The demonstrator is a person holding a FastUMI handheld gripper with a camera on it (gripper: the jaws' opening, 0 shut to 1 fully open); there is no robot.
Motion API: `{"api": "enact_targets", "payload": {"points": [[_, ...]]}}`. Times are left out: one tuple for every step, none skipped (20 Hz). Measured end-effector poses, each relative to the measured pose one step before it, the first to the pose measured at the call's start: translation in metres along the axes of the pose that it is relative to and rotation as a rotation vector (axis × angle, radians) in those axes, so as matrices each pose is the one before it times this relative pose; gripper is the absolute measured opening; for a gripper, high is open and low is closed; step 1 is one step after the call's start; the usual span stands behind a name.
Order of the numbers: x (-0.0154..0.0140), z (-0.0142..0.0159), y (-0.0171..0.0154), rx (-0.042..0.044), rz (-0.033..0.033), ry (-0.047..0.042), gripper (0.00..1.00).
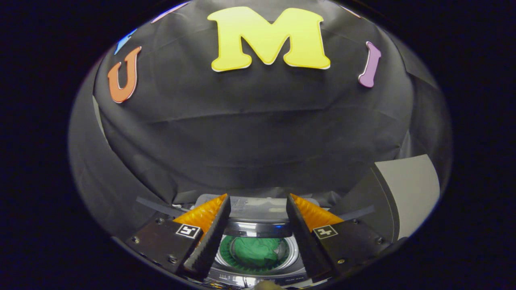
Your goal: Put the clothes into the washing machine and then close the washing machine lid.
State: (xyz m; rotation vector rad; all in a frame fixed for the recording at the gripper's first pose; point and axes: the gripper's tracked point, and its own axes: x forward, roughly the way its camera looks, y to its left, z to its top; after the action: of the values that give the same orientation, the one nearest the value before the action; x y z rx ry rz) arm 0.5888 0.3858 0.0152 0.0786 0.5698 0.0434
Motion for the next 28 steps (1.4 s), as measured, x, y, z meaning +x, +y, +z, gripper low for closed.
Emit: {"api": "enact_targets", "payload": {"points": [[-0.00317,-0.00424,-0.00003,0.00014,0.00175,0.00099,0.87],[-0.00308,-0.00387,0.00056,0.00082,0.00247,0.00059,0.87],[-0.00099,-0.00417,-0.00082,-0.00083,0.00364,0.00105,0.87],[-0.00303,-0.00353,0.00064,-0.00026,0.00385,0.00167,0.87],[-0.00538,-0.00554,-0.00111,0.00169,0.00028,0.00117,0.87],[-0.00288,-0.00496,-0.00112,0.00218,0.00036,0.00153,0.87],[-0.00252,-0.00509,-0.00048,0.00236,0.00010,0.00516,0.89],[-0.00256,-0.00511,0.00017,0.00408,0.00195,0.00778,0.89],[-0.00170,-0.00575,0.00000,0.00166,0.00407,0.00857,0.91],[-0.00195,-0.00687,-0.00013,-0.00152,0.00373,0.00874,0.91],[-0.00126,-0.00591,0.00000,-0.00357,0.00164,0.00795,0.91],[-0.00130,-0.00700,-0.00239,-0.00781,-0.00619,0.00977,0.91],[-0.00171,-0.00644,-0.00231,-0.00337,-0.00486,0.00933,0.91],[-0.00086,-0.00685,-0.00153,0.00257,-0.00002,0.01153,0.91],[-0.00076,-0.00628,-0.00209,0.00419,-0.00162,0.01337,0.91],[-0.00144,-0.00497,-0.00218,0.00162,-0.00162,0.00896,0.90],[-0.00045,-0.00260,-0.00297,0.00079,-0.00472,0.00513,0.90],[0.00021,-0.00217,-0.00229,0.00014,-0.00229,0.00548,0.90],[-0.00152,-0.00206,-0.00211,0.00153,-0.00091,0.00211,0.90],[-0.00237,-0.00287,-0.00132,-0.00018,-0.00154,0.00396,0.90],[-0.00130,-0.00127,-0.00110,-0.00256,-0.00019,0.00000,0.90],[-0.00289,-0.00125,-0.00229,-0.00276,-0.00403,-0.00298,0.90],[-0.00175,-0.00039,-0.00178,-0.00326,-0.00043,-0.00091,0.90],[-0.00400,-0.00134,-0.00135,-0.00126,-0.00178,-0.00344,0.90],[-0.00425,-0.00146,-0.00184,-0.00004,0.00052,-0.00205,0.90],[-0.00484,-0.00151,-0.00209,-0.00133,0.00126,-0.00352,0.90],[-0.00560,-0.00040,-0.00186,-0.00218,-0.00008,-0.00859,0.90],[-0.00719,-0.00068,-0.00260,-0.00551,0.00003,-0.00945,0.90]]}}
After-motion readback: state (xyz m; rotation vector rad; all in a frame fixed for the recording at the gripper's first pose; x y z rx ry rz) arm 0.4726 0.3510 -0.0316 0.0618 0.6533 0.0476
